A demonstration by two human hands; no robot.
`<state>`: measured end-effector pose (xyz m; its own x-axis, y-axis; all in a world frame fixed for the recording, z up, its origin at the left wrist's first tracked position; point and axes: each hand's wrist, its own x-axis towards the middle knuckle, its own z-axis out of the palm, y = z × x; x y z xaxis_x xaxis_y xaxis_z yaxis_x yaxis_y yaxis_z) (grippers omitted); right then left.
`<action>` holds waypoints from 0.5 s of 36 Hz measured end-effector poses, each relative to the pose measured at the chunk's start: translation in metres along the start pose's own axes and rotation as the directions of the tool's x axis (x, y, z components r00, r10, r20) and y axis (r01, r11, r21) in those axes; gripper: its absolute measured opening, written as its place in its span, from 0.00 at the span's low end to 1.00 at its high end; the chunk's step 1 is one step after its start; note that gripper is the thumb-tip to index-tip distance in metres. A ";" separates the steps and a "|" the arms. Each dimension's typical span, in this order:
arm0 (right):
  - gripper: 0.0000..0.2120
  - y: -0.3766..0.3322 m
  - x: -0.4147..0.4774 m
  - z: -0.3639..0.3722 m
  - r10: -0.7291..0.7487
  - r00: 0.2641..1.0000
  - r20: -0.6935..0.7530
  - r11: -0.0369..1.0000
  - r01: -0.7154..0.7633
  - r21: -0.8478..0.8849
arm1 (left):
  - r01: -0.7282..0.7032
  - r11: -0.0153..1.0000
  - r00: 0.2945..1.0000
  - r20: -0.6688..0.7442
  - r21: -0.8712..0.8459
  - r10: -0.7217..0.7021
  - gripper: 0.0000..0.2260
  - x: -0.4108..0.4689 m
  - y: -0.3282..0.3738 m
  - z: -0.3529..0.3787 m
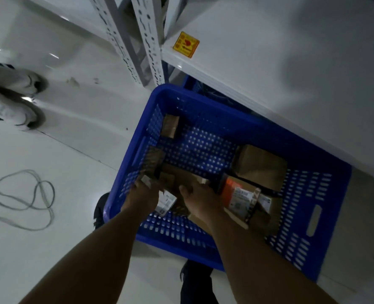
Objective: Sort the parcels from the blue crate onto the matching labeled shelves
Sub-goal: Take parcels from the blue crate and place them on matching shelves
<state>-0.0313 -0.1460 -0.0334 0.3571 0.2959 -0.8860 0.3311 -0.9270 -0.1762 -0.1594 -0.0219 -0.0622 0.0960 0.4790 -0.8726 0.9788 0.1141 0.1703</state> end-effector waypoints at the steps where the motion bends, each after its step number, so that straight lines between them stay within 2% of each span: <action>1: 0.28 -0.005 0.008 0.005 0.003 1.000 -0.001 1.000 -0.003 -0.014 | 0.055 0.995 0.998 -0.017 -0.084 -0.056 0.34 0.006 -0.002 0.005; 3: 0.28 -0.013 0.022 0.013 0.011 1.000 0.009 0.999 -0.010 -0.037 | 0.141 0.967 0.987 -0.051 -0.212 -0.155 0.38 0.017 -0.006 0.016; 6: 0.29 -0.022 0.042 0.026 0.019 1.000 0.016 0.999 -0.018 -0.046 | 0.272 0.927 0.953 -0.061 -0.259 -0.297 0.42 0.030 -0.005 0.028; 9: 0.29 -0.027 0.063 0.037 0.049 0.999 0.016 0.999 -0.049 -0.018 | 0.328 0.880 0.928 -0.055 -0.344 -0.368 0.40 0.042 -0.004 0.035; 13: 0.31 -0.032 0.086 0.050 0.100 0.994 0.045 0.982 -0.106 0.155 | 0.375 0.763 0.889 -0.029 -0.527 -0.457 0.45 0.055 -0.008 0.044; 16: 0.33 -0.038 0.093 0.059 0.081 0.995 0.055 0.924 -0.096 0.370 | 0.402 0.664 0.867 0.029 -0.630 -0.497 0.50 0.056 -0.012 0.051; 18: 0.37 -0.043 0.098 0.063 0.063 0.997 0.044 0.883 -0.076 0.463 | 0.414 0.636 0.870 0.077 -0.651 -0.487 0.49 0.054 -0.016 0.054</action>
<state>-0.0657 -0.0913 -0.1395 0.3380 0.2266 -0.9134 -0.1388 -0.9480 -0.2865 -0.1599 -0.0446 -0.1369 -0.3796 0.2941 -0.8772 0.5444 0.8376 0.0452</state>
